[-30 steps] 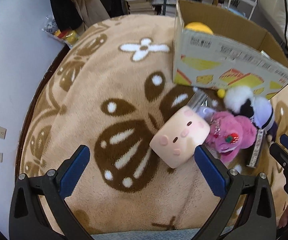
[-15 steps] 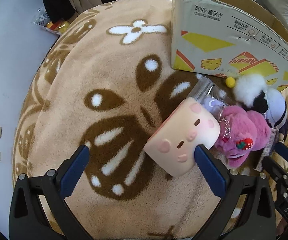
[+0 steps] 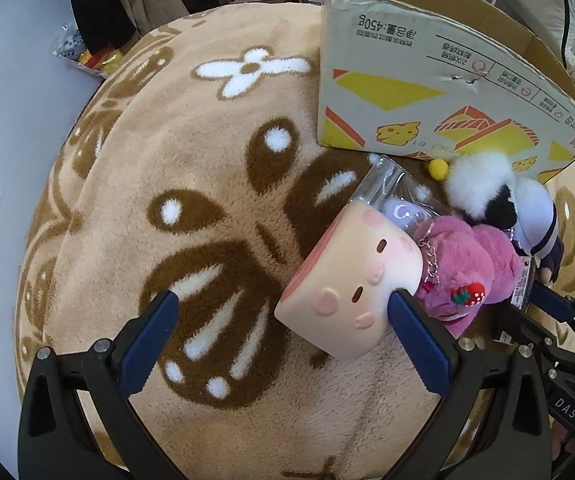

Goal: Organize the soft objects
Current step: 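Lower the left gripper onto the pink roll-cake plush while the right grasps the black tissue pack, then lift the pink roll-cake plush and black tissue pack and carry them over the box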

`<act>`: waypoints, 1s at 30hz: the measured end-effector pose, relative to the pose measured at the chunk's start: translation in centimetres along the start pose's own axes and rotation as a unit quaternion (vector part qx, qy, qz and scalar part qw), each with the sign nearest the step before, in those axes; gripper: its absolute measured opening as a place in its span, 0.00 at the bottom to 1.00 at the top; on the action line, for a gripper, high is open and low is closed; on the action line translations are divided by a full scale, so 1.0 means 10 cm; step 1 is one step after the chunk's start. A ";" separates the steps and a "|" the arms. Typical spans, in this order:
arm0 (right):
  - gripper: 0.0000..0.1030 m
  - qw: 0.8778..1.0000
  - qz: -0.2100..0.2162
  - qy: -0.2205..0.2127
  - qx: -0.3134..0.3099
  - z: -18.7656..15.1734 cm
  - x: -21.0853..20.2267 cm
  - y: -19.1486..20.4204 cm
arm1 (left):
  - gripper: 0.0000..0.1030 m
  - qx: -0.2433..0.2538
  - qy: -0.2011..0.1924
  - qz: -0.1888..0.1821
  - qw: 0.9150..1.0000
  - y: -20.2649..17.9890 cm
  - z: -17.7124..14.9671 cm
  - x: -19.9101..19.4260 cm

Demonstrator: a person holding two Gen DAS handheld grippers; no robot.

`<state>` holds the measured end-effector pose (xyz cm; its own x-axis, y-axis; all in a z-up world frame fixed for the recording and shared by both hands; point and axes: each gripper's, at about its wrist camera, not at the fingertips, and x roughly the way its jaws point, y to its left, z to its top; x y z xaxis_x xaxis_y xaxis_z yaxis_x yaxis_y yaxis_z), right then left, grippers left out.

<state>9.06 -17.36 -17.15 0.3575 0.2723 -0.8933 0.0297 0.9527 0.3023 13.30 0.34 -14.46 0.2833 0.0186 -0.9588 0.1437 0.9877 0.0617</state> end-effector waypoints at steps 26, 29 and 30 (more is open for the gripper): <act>0.63 1.000 -0.002 0.010 -0.004 0.00 0.09 0.01 | 0.45 0.019 0.016 -0.086 0.996 -0.18 -0.04 0.10; 0.61 1.000 -0.003 0.006 -0.007 -0.01 0.03 0.00 | 0.41 0.015 0.017 -0.093 0.995 -0.18 -0.07 0.06; 0.61 1.000 -0.003 0.005 -0.006 -0.02 0.02 0.02 | 0.39 0.015 0.016 -0.094 0.995 -0.18 -0.08 0.04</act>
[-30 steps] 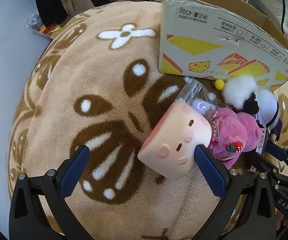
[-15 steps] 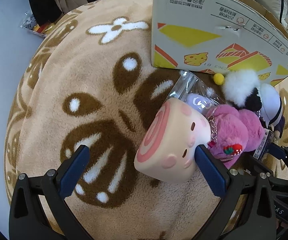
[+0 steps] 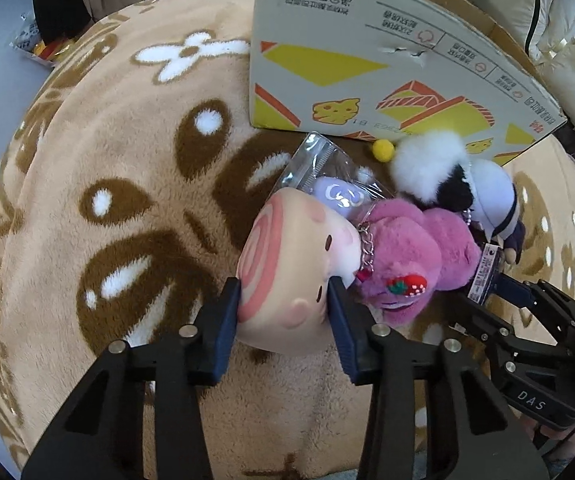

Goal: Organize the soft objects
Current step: 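Lift the pink roll-cake plush and black tissue pack and carry them over the box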

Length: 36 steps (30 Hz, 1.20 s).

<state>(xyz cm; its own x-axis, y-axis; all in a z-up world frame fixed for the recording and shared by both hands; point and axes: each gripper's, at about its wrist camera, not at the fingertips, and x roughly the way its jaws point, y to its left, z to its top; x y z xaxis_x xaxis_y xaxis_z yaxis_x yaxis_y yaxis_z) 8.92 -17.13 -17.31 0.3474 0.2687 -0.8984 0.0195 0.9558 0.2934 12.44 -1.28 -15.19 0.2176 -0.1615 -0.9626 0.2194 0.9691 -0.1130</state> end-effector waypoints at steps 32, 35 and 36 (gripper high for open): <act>0.51 0.991 -0.046 -0.125 -0.015 -0.17 -0.81 0.13 | 0.26 0.004 -0.089 0.017 0.996 -0.08 -0.27 -0.67; 0.51 0.988 -0.053 -0.142 -0.017 -0.16 -0.87 0.18 | 0.26 0.010 -0.113 0.022 0.993 -0.10 -0.27 -0.76; 0.51 0.987 -0.055 -0.150 -0.018 -0.16 -0.90 0.20 | 0.26 0.012 -0.123 0.022 0.992 -0.11 -0.27 -0.80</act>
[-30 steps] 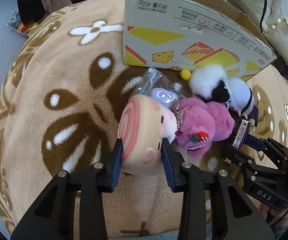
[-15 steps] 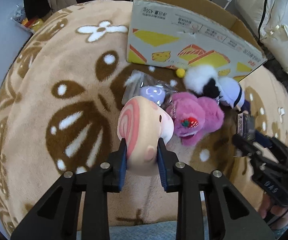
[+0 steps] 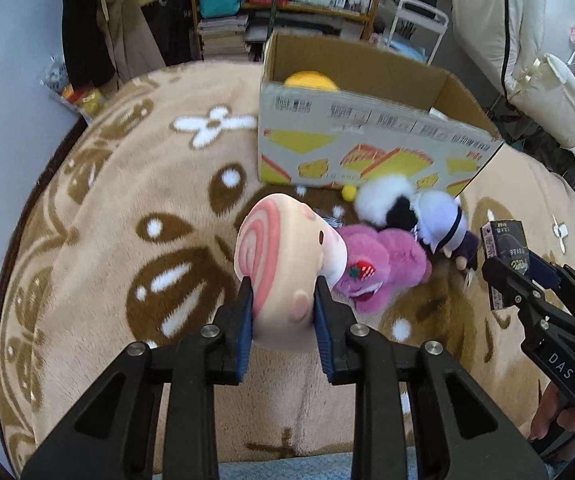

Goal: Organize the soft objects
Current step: 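Lift the pink roll-cake plush and black tissue pack and carry them over the box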

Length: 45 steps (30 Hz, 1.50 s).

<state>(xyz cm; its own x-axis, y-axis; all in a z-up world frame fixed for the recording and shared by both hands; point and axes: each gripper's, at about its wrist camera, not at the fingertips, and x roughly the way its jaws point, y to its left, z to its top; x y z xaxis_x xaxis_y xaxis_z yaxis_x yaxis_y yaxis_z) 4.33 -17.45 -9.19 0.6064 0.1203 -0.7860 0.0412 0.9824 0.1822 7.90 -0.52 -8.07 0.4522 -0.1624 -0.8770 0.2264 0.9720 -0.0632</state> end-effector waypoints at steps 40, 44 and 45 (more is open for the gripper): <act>0.51 0.981 0.026 -0.193 0.026 1.28 -0.08 -0.36 | 0.27 0.026 -0.176 -0.019 0.984 -0.29 1.44 -0.09; 0.51 0.985 0.031 -0.166 0.017 1.32 0.13 -0.34 | 0.27 0.024 -0.166 -0.031 0.985 -0.27 1.45 0.08; 0.52 0.986 0.032 -0.162 0.016 1.32 0.17 -0.34 | 0.27 0.030 -0.163 -0.032 0.986 -0.29 1.45 0.12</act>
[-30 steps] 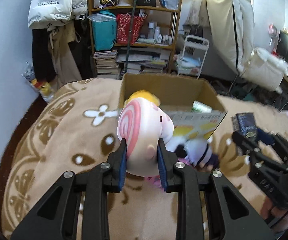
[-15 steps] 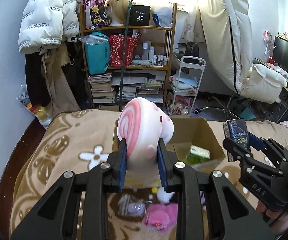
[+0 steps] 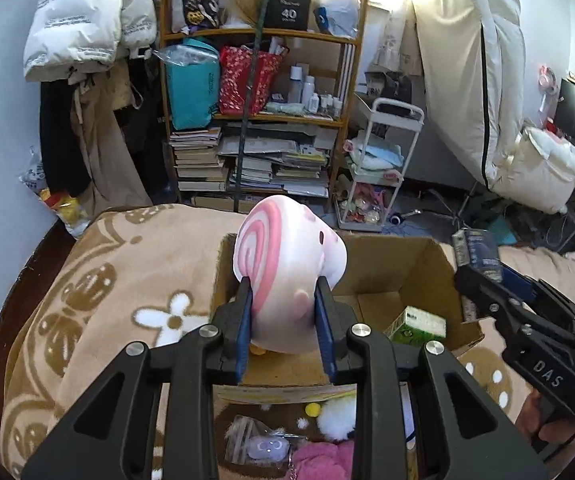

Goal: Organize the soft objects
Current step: 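Lift the pink roll-cake plush and black tissue pack and carry them over the box, then open both grippers to drop the roll-cake plush and black pack into the box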

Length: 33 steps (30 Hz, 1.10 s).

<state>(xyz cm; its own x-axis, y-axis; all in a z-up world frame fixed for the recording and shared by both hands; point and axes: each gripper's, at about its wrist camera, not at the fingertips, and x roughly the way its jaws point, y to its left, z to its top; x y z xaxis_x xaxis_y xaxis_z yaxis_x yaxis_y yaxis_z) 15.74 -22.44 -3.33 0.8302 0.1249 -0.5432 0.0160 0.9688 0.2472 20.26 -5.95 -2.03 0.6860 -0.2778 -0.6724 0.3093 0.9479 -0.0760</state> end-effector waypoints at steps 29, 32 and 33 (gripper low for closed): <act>0.70 0.999 0.010 0.046 0.009 -0.22 0.22 -0.06 | 0.70 -0.002 0.002 0.039 0.999 0.09 -0.14 0.09; 0.74 0.999 0.007 0.048 0.009 -0.20 0.16 -0.07 | 0.86 0.003 -0.001 0.053 0.999 0.12 -0.16 0.02; 0.80 0.999 0.005 0.048 0.009 -0.20 0.14 -0.07 | 0.87 0.003 -0.006 0.055 0.998 0.13 -0.17 -0.02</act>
<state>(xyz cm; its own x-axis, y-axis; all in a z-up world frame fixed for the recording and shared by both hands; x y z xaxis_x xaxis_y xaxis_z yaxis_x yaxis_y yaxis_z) 15.77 -22.49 -5.90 0.7732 0.1550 -0.6150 0.0183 0.9638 0.2660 19.44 -4.40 -3.24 0.7235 -0.1746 -0.6678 0.2364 0.9716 0.0021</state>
